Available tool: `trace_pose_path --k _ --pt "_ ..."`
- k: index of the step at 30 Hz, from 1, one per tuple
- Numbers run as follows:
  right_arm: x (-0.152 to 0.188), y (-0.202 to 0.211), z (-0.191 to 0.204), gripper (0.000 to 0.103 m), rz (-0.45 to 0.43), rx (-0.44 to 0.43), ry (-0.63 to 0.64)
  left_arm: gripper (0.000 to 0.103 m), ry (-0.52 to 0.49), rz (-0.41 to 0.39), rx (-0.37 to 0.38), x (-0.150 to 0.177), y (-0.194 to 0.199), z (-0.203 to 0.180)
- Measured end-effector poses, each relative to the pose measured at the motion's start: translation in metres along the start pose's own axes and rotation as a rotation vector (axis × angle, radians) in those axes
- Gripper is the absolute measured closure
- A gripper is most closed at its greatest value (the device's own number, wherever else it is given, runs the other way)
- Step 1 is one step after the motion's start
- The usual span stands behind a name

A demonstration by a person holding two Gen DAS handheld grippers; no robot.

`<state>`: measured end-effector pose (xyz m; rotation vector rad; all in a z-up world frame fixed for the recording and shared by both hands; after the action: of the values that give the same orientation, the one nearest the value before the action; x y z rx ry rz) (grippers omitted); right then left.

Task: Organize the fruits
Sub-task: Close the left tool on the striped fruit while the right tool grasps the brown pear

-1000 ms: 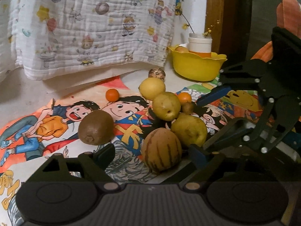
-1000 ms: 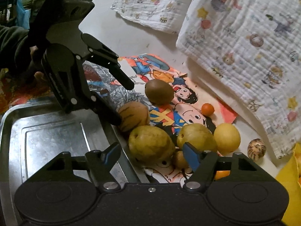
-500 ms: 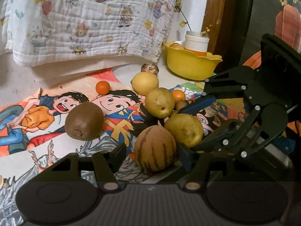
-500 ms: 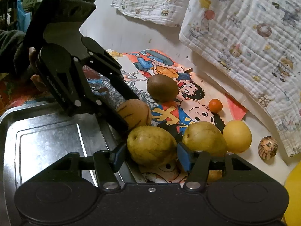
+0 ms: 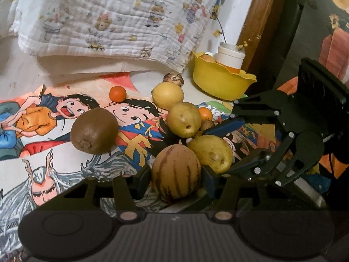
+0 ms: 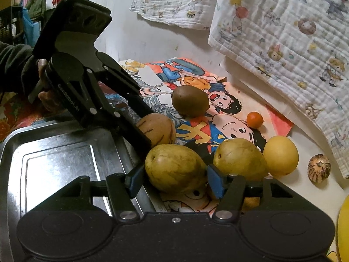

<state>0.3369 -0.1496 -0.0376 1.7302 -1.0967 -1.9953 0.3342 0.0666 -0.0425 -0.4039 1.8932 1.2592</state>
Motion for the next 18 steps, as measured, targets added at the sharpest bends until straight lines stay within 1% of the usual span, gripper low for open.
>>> trace_pose_path --k 5,9,15,18 --pt "0.002 0.001 0.002 0.041 -0.025 0.018 -0.013 0.048 0.051 0.003 -0.015 -0.001 0.0 0.004" --pt "0.004 0.003 0.001 0.041 -0.053 0.025 -0.041 0.048 0.057 -0.009 -0.049 -0.001 0.003 0.003" --pt "0.004 0.005 -0.01 0.041 -0.074 -0.007 -0.129 0.048 0.091 -0.014 -0.069 0.0 0.008 0.004" --pt "0.004 0.005 -0.01 0.041 -0.069 -0.013 -0.141 0.048 0.1 -0.026 -0.078 -0.001 0.011 0.004"
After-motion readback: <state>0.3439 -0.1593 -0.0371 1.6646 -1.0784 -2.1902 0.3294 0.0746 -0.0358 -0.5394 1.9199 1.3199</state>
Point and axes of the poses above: each gripper's, at about its wrist camera, not at the fingertips, and y roughly against the way its jaws point, z to its left, x to its underside, the point moved 1 cm from there along -y, roughly the way its jaws point, and after that the axes turned 11 degrees about -x, right-handed, at the moved point
